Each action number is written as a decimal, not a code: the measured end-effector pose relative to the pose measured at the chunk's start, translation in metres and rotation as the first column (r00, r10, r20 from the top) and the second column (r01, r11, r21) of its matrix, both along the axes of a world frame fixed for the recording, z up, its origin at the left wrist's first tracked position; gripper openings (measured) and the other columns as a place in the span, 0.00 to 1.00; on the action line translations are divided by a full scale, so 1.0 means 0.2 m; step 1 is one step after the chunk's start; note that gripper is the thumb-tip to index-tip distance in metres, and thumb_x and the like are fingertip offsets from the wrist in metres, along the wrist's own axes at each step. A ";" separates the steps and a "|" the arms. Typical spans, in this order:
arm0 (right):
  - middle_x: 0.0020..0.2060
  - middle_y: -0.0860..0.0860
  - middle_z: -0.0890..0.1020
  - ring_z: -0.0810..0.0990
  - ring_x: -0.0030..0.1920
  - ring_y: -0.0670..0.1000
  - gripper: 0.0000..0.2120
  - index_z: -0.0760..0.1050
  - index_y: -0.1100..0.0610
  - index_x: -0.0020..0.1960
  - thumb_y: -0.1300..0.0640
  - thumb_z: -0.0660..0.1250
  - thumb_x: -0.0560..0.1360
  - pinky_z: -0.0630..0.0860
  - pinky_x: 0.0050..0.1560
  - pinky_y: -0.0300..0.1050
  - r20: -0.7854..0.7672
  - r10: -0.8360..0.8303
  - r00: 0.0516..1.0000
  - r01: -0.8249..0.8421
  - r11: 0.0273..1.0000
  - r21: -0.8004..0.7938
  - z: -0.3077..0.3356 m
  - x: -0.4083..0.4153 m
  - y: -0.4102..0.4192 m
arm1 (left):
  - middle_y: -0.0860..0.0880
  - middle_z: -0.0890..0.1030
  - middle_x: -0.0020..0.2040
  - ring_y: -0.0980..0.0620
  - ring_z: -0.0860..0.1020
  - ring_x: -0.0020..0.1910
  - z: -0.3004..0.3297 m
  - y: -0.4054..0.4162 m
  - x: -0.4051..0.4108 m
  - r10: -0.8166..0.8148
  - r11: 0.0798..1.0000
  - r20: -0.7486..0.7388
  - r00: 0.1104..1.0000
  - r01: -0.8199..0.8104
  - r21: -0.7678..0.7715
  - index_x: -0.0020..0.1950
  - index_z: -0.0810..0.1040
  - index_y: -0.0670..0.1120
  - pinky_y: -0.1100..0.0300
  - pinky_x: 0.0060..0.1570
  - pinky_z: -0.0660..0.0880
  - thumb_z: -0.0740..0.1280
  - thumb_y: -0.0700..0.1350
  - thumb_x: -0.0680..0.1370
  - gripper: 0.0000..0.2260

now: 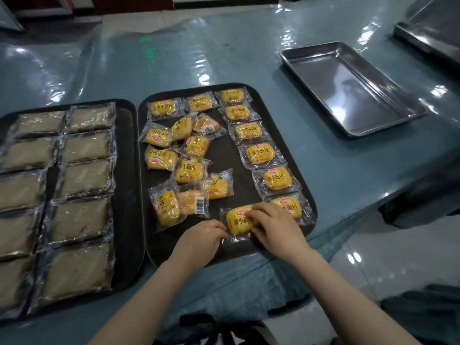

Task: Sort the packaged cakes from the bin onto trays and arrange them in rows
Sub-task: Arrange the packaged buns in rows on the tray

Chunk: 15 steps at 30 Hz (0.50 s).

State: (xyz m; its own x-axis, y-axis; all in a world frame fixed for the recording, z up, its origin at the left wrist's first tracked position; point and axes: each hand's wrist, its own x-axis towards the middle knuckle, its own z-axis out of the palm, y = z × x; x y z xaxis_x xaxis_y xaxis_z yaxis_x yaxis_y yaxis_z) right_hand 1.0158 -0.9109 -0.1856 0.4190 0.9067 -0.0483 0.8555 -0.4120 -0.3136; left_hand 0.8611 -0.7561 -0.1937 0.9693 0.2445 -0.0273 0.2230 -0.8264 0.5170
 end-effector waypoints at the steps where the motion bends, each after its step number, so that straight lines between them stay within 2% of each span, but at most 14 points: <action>1: 0.61 0.48 0.75 0.72 0.62 0.52 0.18 0.75 0.51 0.64 0.53 0.68 0.74 0.69 0.62 0.48 -0.014 0.000 1.000 0.000 1.000 -0.023 0.00 0.00 0.00 | 0.54 0.79 0.58 0.56 0.75 0.57 0.02 0.00 -0.02 0.017 1.000 0.012 1.000 -0.017 0.001 0.56 0.82 0.49 0.63 0.57 0.71 0.62 0.39 0.77 0.12; 3: 0.59 0.46 0.75 0.71 0.61 0.50 0.18 0.74 0.49 0.62 0.51 0.68 0.73 0.68 0.62 0.47 -0.007 0.012 1.000 -0.012 0.998 -0.058 0.00 0.03 0.01 | 0.52 0.82 0.53 0.55 0.79 0.52 0.07 0.01 -0.07 0.094 0.995 0.126 0.988 -0.097 0.020 0.52 0.83 0.48 0.60 0.53 0.76 0.68 0.36 0.73 0.11; 5: 0.58 0.44 0.74 0.70 0.61 0.49 0.17 0.75 0.47 0.60 0.45 0.67 0.72 0.68 0.63 0.47 -0.005 0.018 1.000 -0.018 0.997 -0.078 0.01 0.05 0.04 | 0.50 0.82 0.51 0.53 0.79 0.51 0.09 0.06 -0.12 0.200 0.973 0.289 0.936 -0.225 0.057 0.50 0.83 0.46 0.59 0.54 0.76 0.71 0.34 0.69 0.12; 7: 0.58 0.44 0.74 0.70 0.61 0.48 0.16 0.75 0.47 0.58 0.42 0.65 0.73 0.69 0.62 0.47 -0.032 -0.004 0.999 0.002 0.999 -0.053 0.03 0.05 0.07 | 0.48 0.79 0.57 0.51 0.76 0.58 0.09 0.15 -0.14 0.362 0.911 0.338 0.869 -0.406 0.068 0.57 0.80 0.46 0.58 0.60 0.71 0.71 0.38 0.71 0.16; 8: 0.58 0.44 0.74 0.70 0.60 0.48 0.16 0.76 0.48 0.58 0.42 0.64 0.74 0.70 0.61 0.47 -0.045 -0.024 0.999 0.023 0.999 -0.025 0.04 0.05 0.09 | 0.48 0.76 0.63 0.50 0.72 0.63 0.07 0.20 -0.14 0.463 0.869 0.275 0.843 -0.492 0.046 0.63 0.76 0.46 0.57 0.64 0.66 0.71 0.41 0.72 0.20; 9: 0.58 0.45 0.74 0.71 0.60 0.48 0.15 0.76 0.49 0.58 0.43 0.64 0.75 0.71 0.60 0.47 -0.056 -0.046 0.997 0.046 0.999 -0.001 0.04 0.05 0.11 | 0.47 0.70 0.69 0.49 0.67 0.68 0.05 0.26 -0.15 0.550 0.831 0.143 0.823 -0.556 0.004 0.69 0.70 0.47 0.55 0.67 0.63 0.72 0.46 0.72 0.26; 11: 0.58 0.45 0.75 0.71 0.60 0.48 0.15 0.76 0.50 0.60 0.45 0.64 0.76 0.71 0.60 0.46 -0.087 -0.072 0.994 0.074 0.997 0.015 0.04 0.05 0.15 | 0.48 0.62 0.74 0.49 0.60 0.73 0.02 0.33 -0.18 0.581 0.808 -0.127 0.804 -0.588 -0.026 0.75 0.58 0.47 0.52 0.71 0.59 0.73 0.53 0.70 0.38; 13: 0.58 0.45 0.74 0.71 0.60 0.48 0.14 0.76 0.50 0.60 0.47 0.64 0.77 0.71 0.60 0.45 -0.122 -0.066 0.990 0.067 0.998 0.002 0.04 0.03 0.18 | 0.48 0.62 0.74 0.49 0.60 0.73 -0.03 0.33 -0.20 0.532 0.844 -0.182 0.827 -0.534 0.044 0.76 0.55 0.47 0.52 0.71 0.60 0.73 0.53 0.71 0.40; 15: 0.57 0.45 0.75 0.71 0.58 0.48 0.12 0.77 0.50 0.58 0.49 0.64 0.77 0.71 0.58 0.46 -0.144 -0.053 0.988 0.055 0.998 0.012 0.04 0.01 0.21 | 0.48 0.67 0.72 0.45 0.64 0.71 -0.07 0.31 -0.22 0.552 0.834 -0.137 0.823 -0.548 0.066 0.76 0.57 0.48 0.50 0.69 0.63 0.70 0.48 0.74 0.35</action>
